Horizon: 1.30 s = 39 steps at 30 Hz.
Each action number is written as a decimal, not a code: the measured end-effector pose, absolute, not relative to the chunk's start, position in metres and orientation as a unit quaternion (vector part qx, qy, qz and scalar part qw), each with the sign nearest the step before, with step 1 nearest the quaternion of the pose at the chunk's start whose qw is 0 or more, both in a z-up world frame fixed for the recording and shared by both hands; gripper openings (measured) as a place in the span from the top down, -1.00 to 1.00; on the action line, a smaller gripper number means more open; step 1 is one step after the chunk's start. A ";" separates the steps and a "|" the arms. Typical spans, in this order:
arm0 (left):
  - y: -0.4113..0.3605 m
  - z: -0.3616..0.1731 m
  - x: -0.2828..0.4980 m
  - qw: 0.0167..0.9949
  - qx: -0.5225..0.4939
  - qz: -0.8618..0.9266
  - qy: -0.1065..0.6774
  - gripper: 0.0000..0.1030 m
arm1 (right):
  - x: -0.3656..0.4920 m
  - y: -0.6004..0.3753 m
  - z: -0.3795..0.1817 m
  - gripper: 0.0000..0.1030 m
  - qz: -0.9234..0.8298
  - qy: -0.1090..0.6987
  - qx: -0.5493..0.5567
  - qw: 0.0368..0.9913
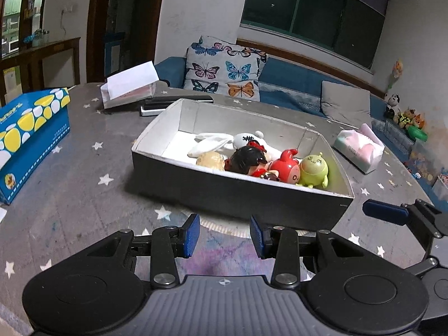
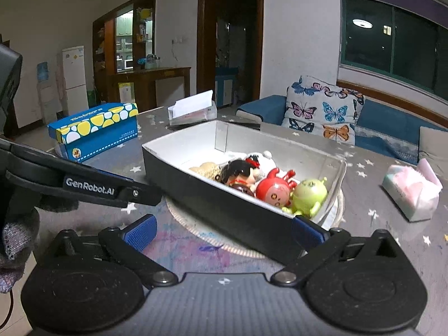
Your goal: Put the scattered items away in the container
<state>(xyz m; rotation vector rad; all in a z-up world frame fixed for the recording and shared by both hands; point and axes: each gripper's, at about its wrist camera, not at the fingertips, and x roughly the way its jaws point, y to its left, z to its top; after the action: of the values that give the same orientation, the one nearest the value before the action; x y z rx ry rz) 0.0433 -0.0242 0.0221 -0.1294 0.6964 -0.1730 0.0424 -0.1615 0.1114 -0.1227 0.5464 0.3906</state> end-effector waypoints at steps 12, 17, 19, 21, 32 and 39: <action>-0.025 0.011 0.035 0.935 -0.061 -0.074 0.342 0.19 | 0.038 -0.162 0.095 -1.00 0.171 0.290 -0.028 0.941; -0.027 0.008 0.034 0.936 -0.051 -0.073 0.340 0.19 | 0.038 -0.159 0.089 -1.00 0.166 0.299 -0.024 0.939; -0.027 0.008 0.034 0.936 -0.052 -0.077 0.339 0.19 | 0.039 -0.158 0.088 -1.00 0.166 0.303 -0.023 0.938; -0.025 0.008 0.033 0.936 -0.058 -0.079 0.338 0.19 | 0.040 -0.158 0.086 -1.00 0.165 0.305 -0.022 0.938; -0.028 0.001 0.038 0.935 -0.041 -0.071 0.346 0.19 | 0.047 -0.159 0.081 -1.00 0.157 0.318 -0.014 0.935; -0.032 -0.001 0.043 0.933 -0.038 -0.077 0.350 0.19 | 0.052 -0.160 0.080 -1.00 0.149 0.325 -0.005 0.934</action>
<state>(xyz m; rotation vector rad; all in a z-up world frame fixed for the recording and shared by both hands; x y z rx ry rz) 0.0428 -0.0321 -0.0006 -0.0780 0.7165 -0.1576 0.0516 -0.1602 0.0805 -0.0112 0.6650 0.3048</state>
